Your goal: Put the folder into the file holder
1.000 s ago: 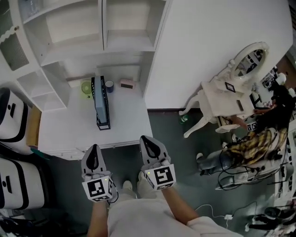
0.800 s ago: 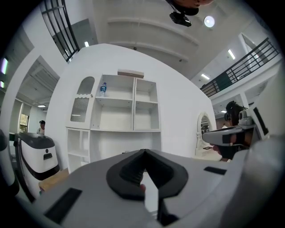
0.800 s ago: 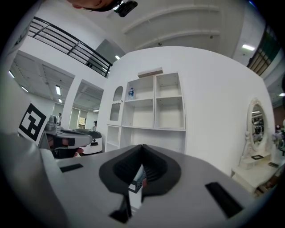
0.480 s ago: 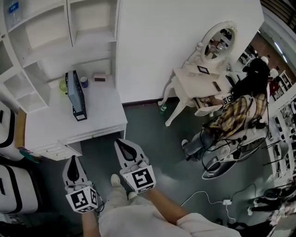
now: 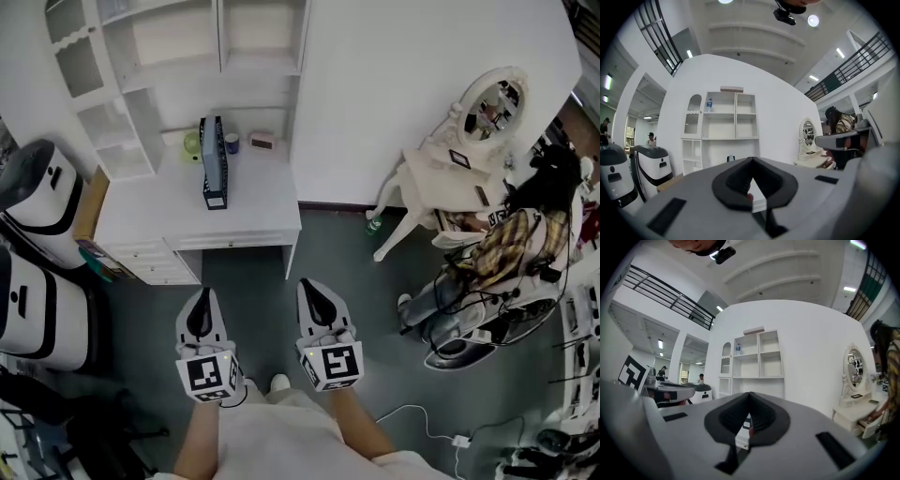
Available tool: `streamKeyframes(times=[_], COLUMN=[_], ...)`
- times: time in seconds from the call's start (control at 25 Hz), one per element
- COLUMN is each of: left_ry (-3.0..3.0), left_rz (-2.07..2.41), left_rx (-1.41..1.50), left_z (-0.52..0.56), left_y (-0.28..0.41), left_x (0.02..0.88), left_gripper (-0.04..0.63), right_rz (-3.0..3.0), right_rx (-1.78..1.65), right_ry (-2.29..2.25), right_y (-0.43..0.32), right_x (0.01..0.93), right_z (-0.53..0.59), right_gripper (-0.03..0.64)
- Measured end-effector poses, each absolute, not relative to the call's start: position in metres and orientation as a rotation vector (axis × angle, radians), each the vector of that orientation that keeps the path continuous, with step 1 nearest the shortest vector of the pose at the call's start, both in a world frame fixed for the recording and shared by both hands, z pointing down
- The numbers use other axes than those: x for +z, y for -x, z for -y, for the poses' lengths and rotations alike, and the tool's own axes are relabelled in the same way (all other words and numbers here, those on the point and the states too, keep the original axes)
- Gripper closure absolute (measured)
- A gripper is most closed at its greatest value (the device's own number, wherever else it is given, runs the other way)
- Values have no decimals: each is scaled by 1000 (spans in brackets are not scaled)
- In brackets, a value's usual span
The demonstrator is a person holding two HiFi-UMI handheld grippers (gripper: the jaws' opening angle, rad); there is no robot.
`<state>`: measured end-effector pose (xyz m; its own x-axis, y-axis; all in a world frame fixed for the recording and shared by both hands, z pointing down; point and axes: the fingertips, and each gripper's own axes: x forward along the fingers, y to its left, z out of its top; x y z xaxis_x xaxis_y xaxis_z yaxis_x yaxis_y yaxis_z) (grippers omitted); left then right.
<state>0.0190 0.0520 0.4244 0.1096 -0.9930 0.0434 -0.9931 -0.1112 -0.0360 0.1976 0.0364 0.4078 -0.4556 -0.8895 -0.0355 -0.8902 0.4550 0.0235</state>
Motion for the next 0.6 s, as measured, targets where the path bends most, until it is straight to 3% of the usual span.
streamKeyframes(times=[0.6], left_ry=[-2354], left_rz=[2061], left_rx=[37], left_z=[-60], left_y=[8], left_x=[405], left_gripper=[603], right_rz=[-2709], right_rx=[100], right_ry=[1576], right_y=[-148], right_x=[395], right_z=[-48], right_gripper=[624])
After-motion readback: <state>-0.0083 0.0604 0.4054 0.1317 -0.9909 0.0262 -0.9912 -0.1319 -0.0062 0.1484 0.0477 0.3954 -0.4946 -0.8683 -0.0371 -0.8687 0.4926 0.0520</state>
